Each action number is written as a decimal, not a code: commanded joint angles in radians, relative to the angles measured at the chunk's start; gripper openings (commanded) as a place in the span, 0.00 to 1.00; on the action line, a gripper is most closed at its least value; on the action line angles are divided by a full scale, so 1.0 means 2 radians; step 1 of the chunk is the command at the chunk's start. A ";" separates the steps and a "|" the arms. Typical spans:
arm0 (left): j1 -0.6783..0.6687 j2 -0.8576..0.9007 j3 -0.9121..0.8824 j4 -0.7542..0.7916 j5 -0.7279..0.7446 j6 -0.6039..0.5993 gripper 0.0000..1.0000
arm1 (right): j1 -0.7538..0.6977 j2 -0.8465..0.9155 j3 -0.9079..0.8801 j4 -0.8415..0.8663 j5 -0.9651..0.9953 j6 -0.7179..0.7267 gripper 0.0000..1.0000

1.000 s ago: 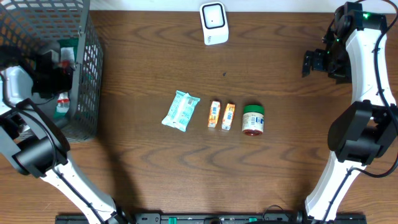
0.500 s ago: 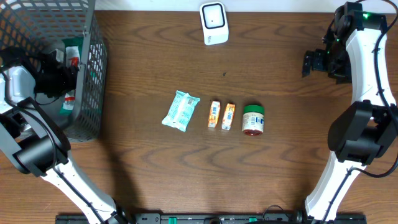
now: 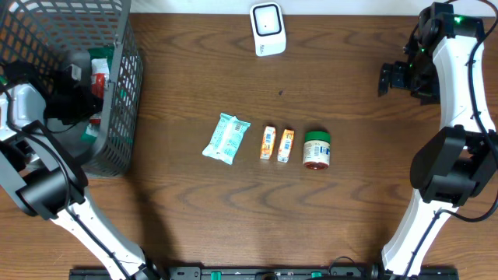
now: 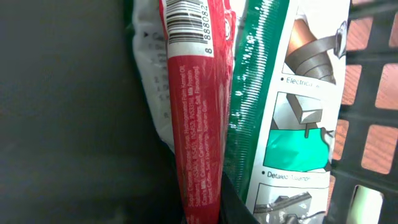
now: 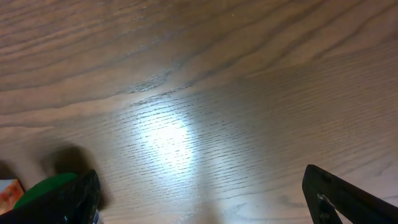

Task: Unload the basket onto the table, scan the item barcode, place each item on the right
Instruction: 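Grasp a red stick packet in the basket with the left gripper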

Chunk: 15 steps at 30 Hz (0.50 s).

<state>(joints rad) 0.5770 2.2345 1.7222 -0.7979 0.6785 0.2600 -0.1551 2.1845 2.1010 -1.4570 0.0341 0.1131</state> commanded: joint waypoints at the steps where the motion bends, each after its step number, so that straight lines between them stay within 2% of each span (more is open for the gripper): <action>1: 0.014 -0.068 0.022 0.009 0.012 -0.032 0.07 | 0.000 0.001 0.006 0.000 0.003 -0.003 0.99; 9: 0.021 -0.191 0.022 0.054 -0.026 -0.083 0.07 | 0.000 0.001 0.006 0.000 0.003 -0.003 0.99; 15: 0.021 -0.275 0.022 0.075 -0.031 -0.088 0.07 | 0.000 0.001 0.006 0.000 0.003 -0.003 0.99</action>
<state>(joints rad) 0.6189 1.7626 1.7493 -0.6579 0.6357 0.1093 -0.1551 2.1845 2.1010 -1.4574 0.0341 0.1127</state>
